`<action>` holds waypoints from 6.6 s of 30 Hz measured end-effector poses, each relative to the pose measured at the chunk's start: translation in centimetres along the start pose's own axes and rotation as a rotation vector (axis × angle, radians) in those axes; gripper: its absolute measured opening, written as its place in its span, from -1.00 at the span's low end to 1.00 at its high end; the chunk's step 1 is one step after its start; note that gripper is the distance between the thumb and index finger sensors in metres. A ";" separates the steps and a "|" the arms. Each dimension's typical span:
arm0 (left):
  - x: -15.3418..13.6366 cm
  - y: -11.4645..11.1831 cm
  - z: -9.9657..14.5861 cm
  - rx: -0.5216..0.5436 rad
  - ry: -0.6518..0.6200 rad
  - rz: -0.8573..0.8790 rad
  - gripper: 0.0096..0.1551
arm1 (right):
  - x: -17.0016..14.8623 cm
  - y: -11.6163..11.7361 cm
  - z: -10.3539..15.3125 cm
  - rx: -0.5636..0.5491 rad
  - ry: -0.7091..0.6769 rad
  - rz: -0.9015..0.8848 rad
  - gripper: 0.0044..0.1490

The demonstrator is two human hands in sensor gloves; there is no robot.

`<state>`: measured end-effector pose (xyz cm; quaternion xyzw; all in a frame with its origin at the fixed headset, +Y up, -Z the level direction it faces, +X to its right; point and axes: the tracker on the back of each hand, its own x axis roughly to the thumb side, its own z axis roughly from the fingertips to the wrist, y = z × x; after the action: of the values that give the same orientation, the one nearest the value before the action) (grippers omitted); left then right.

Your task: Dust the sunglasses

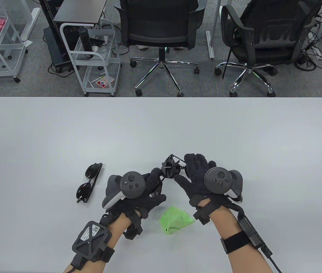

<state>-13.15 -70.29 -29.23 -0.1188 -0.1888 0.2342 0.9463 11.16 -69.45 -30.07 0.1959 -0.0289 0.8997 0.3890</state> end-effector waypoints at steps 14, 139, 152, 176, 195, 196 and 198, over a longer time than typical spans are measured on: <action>-0.8 0.7 0.2 0.045 0.043 -0.029 0.05 | 0.8 -2.6 0.5 -0.203 -0.044 -0.039 -0.05; -13.3 6.1 2.5 0.233 0.612 -0.171 -0.44 | -3.7 -3.4 2.4 0.074 0.158 0.263 0.06; -4.2 5.9 1.5 0.277 0.332 0.492 -0.44 | 1.5 -1.0 -0.9 0.178 0.136 -0.105 -0.11; 0.2 -0.7 -0.5 -0.006 0.100 0.358 0.08 | 0.6 0.7 -0.4 0.018 0.166 -0.327 -0.44; -2.2 0.8 0.0 0.046 0.009 0.727 0.01 | -4.0 0.7 1.1 -0.016 0.306 -0.800 -0.47; -2.4 0.9 0.1 0.069 0.017 0.761 0.01 | -4.1 1.0 1.2 -0.028 0.333 -0.864 -0.48; -2.6 1.0 0.3 0.111 0.027 0.808 0.02 | -4.3 1.2 1.5 -0.047 0.365 -0.909 -0.47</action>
<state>-15.83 -70.62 -30.07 -0.1353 -0.1016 0.5954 0.7854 13.47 -73.49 -30.20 0.0191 0.1076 0.6575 0.7455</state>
